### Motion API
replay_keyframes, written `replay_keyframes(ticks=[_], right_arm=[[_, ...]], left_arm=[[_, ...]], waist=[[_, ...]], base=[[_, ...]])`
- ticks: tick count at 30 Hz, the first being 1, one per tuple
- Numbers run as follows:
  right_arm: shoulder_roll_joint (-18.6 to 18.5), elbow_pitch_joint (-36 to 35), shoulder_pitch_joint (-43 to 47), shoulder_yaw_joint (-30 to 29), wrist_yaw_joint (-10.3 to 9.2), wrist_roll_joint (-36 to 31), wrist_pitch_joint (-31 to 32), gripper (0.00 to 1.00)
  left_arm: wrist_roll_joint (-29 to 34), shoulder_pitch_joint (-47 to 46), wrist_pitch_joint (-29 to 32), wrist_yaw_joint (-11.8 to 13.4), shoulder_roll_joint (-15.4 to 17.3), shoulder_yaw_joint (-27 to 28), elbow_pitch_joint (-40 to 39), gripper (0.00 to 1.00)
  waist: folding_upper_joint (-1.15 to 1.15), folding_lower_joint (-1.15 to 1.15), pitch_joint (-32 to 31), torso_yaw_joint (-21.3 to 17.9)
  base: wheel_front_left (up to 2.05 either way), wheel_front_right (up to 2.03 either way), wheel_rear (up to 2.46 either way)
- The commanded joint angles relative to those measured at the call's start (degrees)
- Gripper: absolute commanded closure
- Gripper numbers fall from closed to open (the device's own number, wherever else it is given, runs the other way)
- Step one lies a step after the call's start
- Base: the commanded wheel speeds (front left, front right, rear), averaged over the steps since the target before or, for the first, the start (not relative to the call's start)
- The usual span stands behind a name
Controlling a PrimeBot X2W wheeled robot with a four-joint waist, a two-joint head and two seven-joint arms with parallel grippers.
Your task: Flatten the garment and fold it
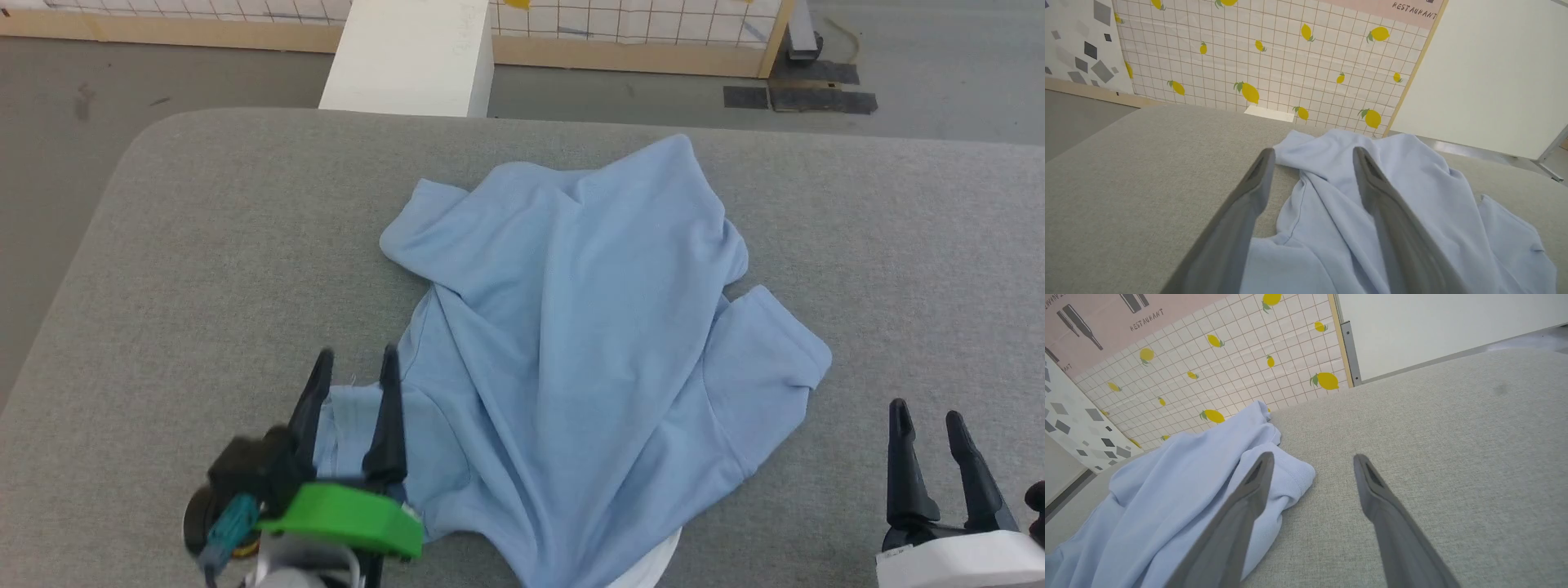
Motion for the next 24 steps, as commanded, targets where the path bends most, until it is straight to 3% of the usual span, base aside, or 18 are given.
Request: replay_keyframes(ticks=[1,9,13,19,24], right_arm=[[0.0,-0.2,0.5,-0.1,-0.08,0.3,-0.4,0.00],[0.0,-0.4,0.8,-0.4,-0.08,0.4,-0.7,0.00],[0.0,-0.8,0.4,-0.2,-0.08,0.2,-0.5,0.00],[0.0,-1.1,-0.1,0.3,-0.08,0.1,-0.2,0.00],[0.0,-0.9,-0.5,0.7,-0.08,0.2,-0.2,0.00]], left_arm=[[0.0,2.1,-1.0,0.2,0.0,0.7,0.7,0.00],[0.3,7.3,-2.1,0.1,-1.9,5.8,2.2,0.00],[1.5,6.6,-1.6,-1.1,-0.2,6.4,3.0,0.00],[0.5,3.5,10.2,-5.9,5.4,3.3,6.1,0.00],[-1.8,1.3,19.2,-7.8,8.5,2.8,9.1,0.00]], waist=[[0.00,0.00,0.2,-0.2],[0.00,0.00,1.1,0.6],[0.00,0.00,1.7,1.1],[0.00,0.00,3.2,1.0],[0.00,0.00,4.0,0.2]], base=[[0.00,0.00,0.00],[0.00,0.00,0.00],[0.00,0.00,0.00],[0.00,0.00,0.00],[0.00,0.00,0.00]])
